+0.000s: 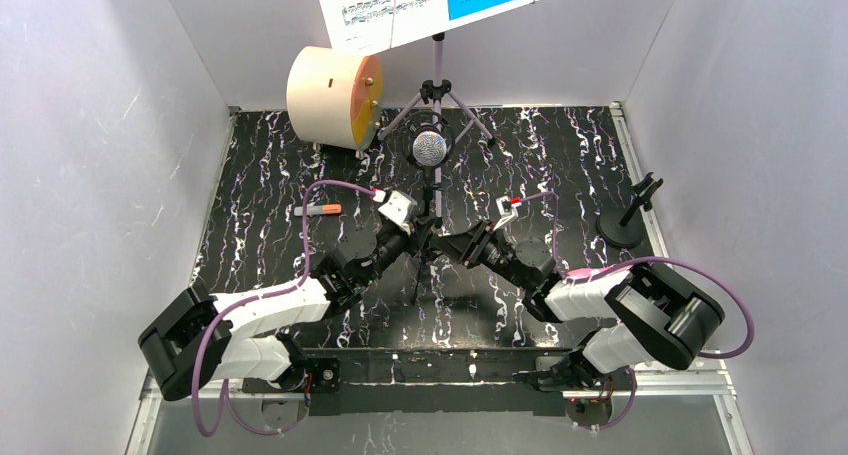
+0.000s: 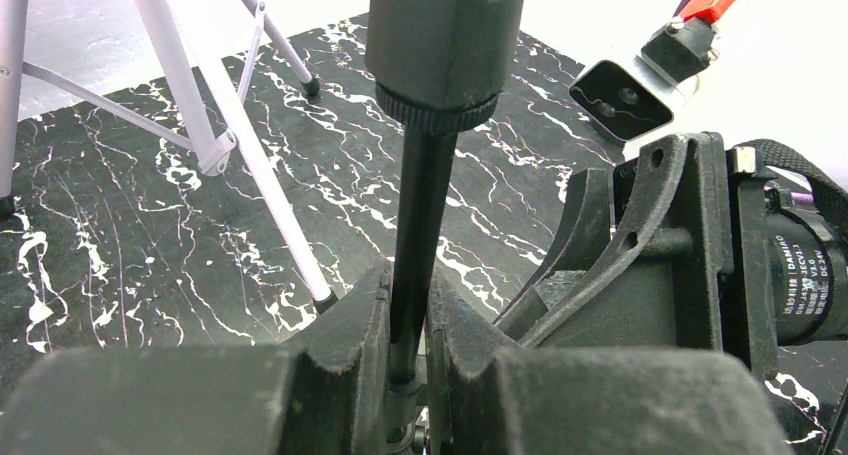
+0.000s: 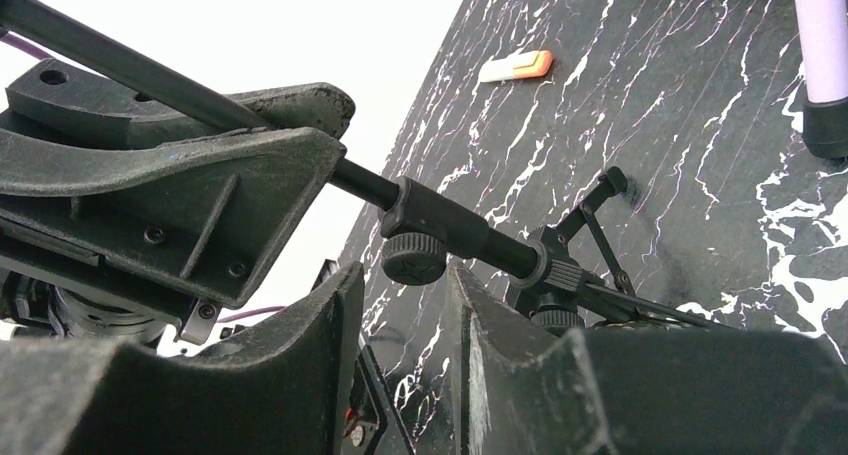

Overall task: Pack up the instrument practice props
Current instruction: Unscrew the knob on the microphone stand.

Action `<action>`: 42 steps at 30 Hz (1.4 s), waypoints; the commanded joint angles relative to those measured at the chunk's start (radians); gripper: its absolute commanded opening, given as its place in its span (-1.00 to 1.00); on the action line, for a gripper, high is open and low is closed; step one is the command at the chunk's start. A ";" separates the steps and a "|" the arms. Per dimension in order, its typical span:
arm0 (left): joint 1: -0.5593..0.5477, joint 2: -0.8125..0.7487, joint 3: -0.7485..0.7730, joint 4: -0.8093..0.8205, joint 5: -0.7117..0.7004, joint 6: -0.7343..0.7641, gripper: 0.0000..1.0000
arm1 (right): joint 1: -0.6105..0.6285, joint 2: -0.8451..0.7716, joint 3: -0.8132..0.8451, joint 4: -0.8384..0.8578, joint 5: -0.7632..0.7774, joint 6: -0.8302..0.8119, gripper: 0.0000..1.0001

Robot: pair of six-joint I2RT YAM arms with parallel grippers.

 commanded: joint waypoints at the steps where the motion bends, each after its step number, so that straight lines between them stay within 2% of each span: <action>1: -0.010 0.038 -0.025 -0.184 -0.013 -0.055 -1.00 | -0.010 0.017 0.046 0.058 0.005 0.016 -0.13; 7: -0.013 0.035 -0.025 -0.186 -0.015 -0.053 -1.00 | -0.015 0.055 0.061 0.080 0.015 0.043 -0.20; 10: -0.013 0.033 -0.025 -0.188 -0.019 -0.051 -1.00 | -0.016 0.067 0.064 0.087 0.013 0.056 -0.29; 12: -0.013 0.031 -0.026 -0.190 -0.020 -0.049 -1.00 | -0.017 0.070 0.066 0.076 0.001 0.057 -0.40; 17: -0.015 0.029 -0.023 -0.194 -0.020 -0.045 -1.00 | -0.021 0.057 0.071 0.011 -0.015 0.022 -0.95; 20: -0.016 0.027 -0.023 -0.196 -0.019 -0.044 -1.00 | -0.022 0.023 0.093 -0.100 -0.005 -0.051 -0.97; 25: -0.019 0.023 -0.022 -0.197 -0.016 -0.041 -1.00 | -0.022 -0.032 0.160 -0.345 0.043 -0.296 -0.97; 31: -0.024 0.030 -0.018 -0.197 -0.003 -0.042 -1.00 | -0.019 -0.018 0.263 -0.559 0.037 -0.601 -0.97; 36: -0.024 0.028 -0.018 -0.197 -0.001 -0.044 -1.00 | -0.013 0.003 0.275 -0.576 0.040 -0.860 -0.97; 42: -0.024 0.026 -0.019 -0.196 -0.002 -0.050 -1.00 | 0.022 0.005 0.250 -0.556 0.027 -1.261 -0.97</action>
